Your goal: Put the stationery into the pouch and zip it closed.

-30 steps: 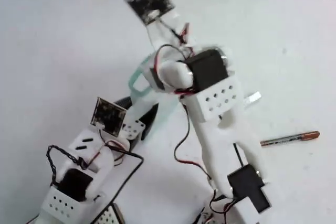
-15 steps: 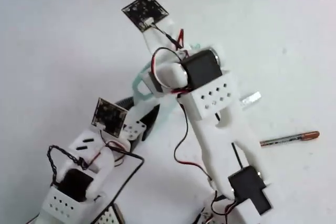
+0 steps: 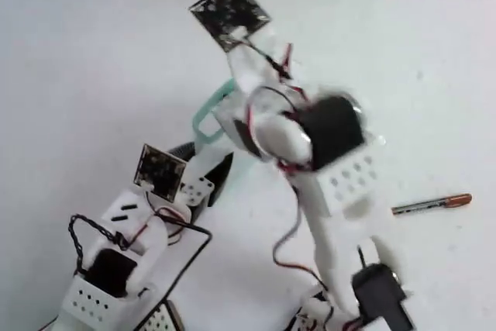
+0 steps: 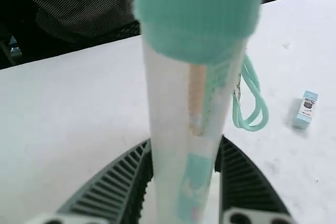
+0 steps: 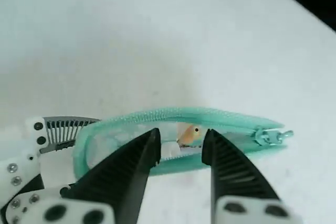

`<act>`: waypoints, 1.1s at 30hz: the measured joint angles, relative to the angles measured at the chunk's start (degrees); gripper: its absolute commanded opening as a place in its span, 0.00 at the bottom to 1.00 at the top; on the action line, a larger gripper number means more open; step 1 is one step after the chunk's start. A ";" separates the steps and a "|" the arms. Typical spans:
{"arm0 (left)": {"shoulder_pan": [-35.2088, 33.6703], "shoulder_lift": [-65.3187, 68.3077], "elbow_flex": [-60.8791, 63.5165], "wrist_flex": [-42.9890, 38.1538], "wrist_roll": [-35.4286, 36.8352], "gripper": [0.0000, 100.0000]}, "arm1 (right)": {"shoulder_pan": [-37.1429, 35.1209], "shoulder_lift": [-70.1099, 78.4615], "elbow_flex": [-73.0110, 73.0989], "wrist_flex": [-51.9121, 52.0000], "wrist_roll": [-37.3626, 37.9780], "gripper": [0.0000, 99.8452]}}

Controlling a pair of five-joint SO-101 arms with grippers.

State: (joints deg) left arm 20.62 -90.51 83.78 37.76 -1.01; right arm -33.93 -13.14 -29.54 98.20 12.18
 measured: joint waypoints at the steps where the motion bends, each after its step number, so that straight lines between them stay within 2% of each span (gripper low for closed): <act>1: 0.00 0.00 0.00 0.00 0.00 0.20 | 0.09 -1.23 -0.53 0.00 0.00 0.14; 4: 0.00 0.00 0.00 0.00 0.00 0.20 | 5.19 -4.22 -1.23 0.00 0.00 0.14; 12: 0.00 0.00 0.00 0.00 0.00 0.20 | 24.18 -3.78 4.66 0.00 1.14 0.14; 19: 0.00 0.00 0.00 0.00 0.00 0.20 | 39.82 -1.32 16.70 -0.62 14.42 0.13; 24: 0.00 0.00 0.00 0.00 0.00 0.20 | 48.70 0.88 30.15 -9.32 16.00 0.14; 33: 0.00 0.00 0.00 0.00 0.00 0.19 | 55.65 1.67 53.36 -29.27 16.44 0.14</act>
State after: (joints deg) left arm 20.62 -90.51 83.78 37.76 -1.01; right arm 21.71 -11.47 23.82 68.92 28.62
